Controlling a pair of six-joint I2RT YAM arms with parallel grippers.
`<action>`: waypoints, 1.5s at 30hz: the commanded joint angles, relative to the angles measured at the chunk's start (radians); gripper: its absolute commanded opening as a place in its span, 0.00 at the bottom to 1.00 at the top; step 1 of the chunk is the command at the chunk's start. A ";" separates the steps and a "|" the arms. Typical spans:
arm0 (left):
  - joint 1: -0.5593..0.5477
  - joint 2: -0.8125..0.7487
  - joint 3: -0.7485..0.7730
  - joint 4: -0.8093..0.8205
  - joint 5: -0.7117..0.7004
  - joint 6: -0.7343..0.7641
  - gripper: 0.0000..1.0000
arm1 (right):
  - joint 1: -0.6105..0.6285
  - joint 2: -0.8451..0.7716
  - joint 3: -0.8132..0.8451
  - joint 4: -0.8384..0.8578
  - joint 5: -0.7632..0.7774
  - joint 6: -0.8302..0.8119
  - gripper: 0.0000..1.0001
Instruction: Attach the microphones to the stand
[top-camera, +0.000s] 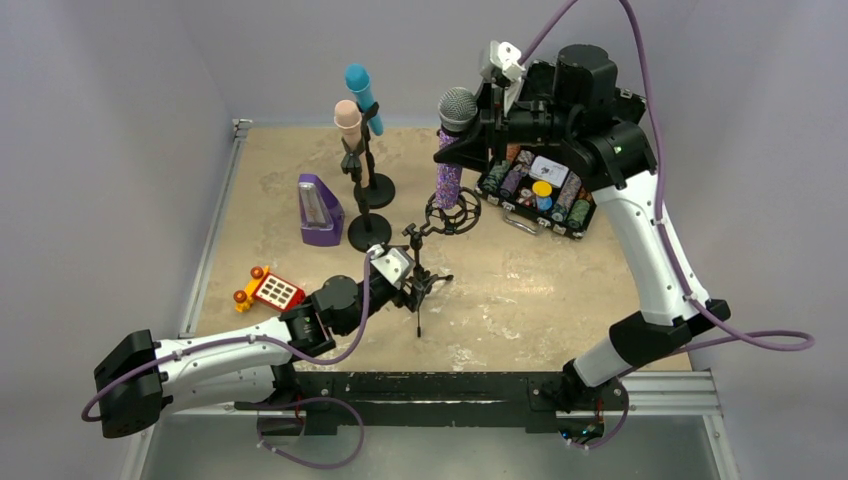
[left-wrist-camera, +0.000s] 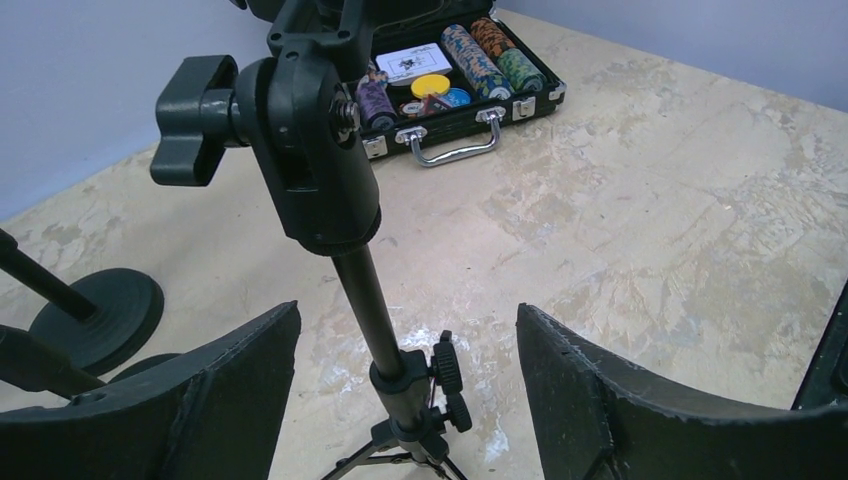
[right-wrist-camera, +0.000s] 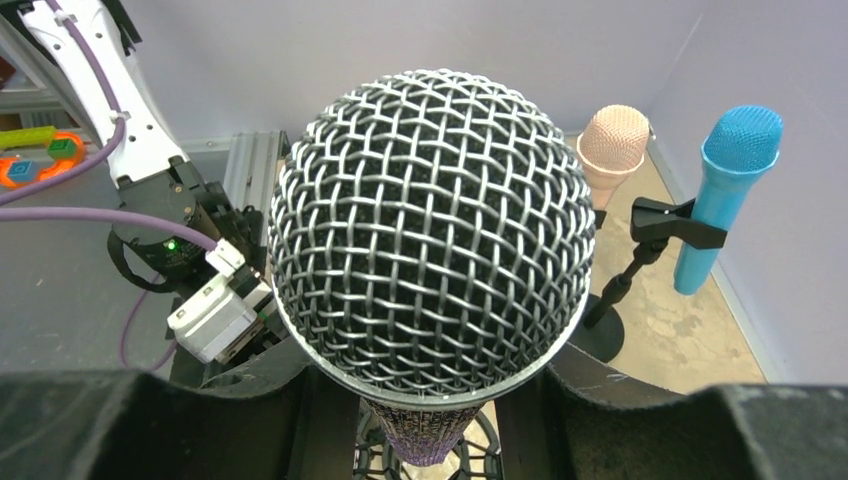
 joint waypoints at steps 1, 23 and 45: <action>0.006 -0.003 0.043 0.049 -0.026 0.022 0.82 | -0.004 -0.058 -0.050 0.064 -0.008 0.008 0.00; 0.008 0.038 0.065 0.104 -0.070 0.042 0.76 | -0.033 -0.091 -0.131 0.024 0.047 -0.019 0.00; 0.030 0.081 0.023 0.159 -0.078 -0.015 0.00 | 0.007 -0.180 -0.664 0.127 -0.029 -0.137 0.00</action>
